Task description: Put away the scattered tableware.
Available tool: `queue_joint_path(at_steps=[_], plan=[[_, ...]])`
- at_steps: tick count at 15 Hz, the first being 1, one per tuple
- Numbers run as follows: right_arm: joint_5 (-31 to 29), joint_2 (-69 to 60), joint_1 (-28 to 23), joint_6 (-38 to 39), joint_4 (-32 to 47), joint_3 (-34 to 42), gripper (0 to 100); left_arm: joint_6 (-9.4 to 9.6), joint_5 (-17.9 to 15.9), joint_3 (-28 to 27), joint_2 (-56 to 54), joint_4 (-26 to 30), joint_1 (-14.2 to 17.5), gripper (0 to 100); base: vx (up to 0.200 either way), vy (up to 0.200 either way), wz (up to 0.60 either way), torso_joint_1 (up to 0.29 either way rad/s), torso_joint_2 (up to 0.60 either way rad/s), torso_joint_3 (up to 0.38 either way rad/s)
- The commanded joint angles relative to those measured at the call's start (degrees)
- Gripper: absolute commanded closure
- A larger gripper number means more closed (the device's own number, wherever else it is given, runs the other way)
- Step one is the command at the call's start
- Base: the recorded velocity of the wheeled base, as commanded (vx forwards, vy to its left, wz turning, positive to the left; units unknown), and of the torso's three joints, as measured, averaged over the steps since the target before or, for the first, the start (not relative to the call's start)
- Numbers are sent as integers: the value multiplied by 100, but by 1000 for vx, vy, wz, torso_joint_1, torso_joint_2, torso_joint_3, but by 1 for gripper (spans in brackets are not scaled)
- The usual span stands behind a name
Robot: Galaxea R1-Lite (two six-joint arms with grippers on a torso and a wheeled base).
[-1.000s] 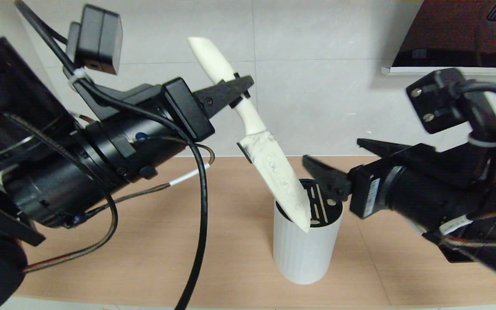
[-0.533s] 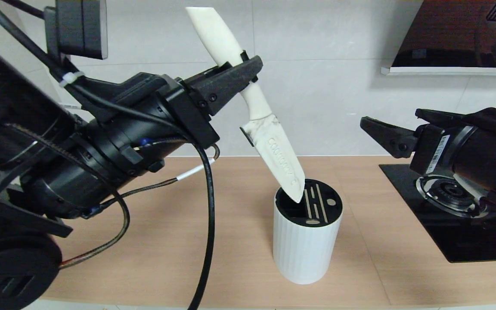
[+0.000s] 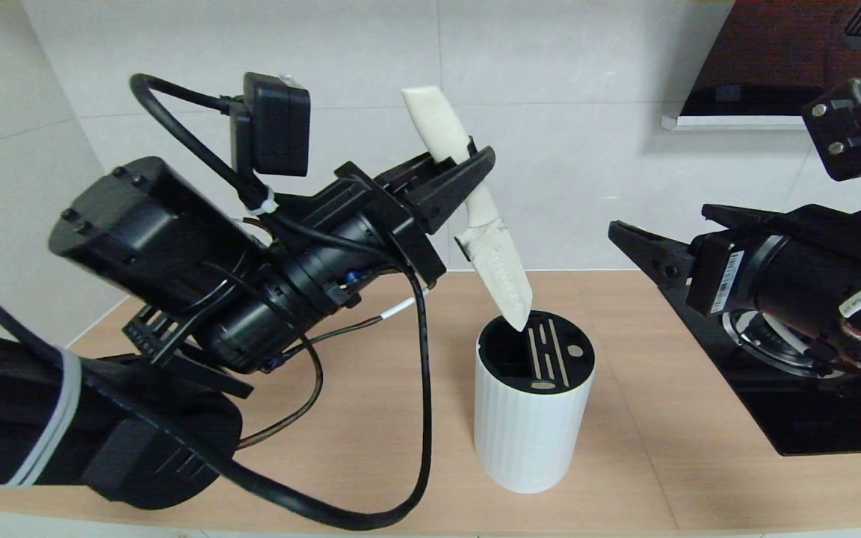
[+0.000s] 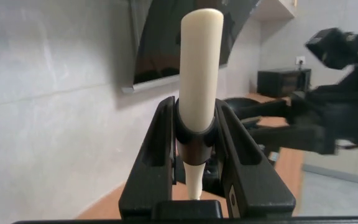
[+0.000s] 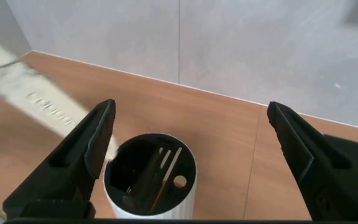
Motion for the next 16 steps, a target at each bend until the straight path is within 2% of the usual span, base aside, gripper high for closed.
queue_joint_path(at_steps=[1,11,12,14,16], plan=[[-1,44,7,-1,-3,2,0,1,1,-69,332,-21,5,100,0,0,0,0,0,0],[-10,193,7,-28,-3,81,0,10,10,-149,921,-74,49,100,0,0,0,0,0,0],[-10,211,7,-36,-3,108,0,27,10,-149,991,-82,49,100,0,0,0,0,0,0],[-10,237,7,-36,-11,108,0,194,10,-149,1149,-82,49,100,0,0,0,0,0,0],[-10,237,16,-36,-11,108,0,212,19,-131,1202,-74,49,100,0,0,0,0,0,0]])
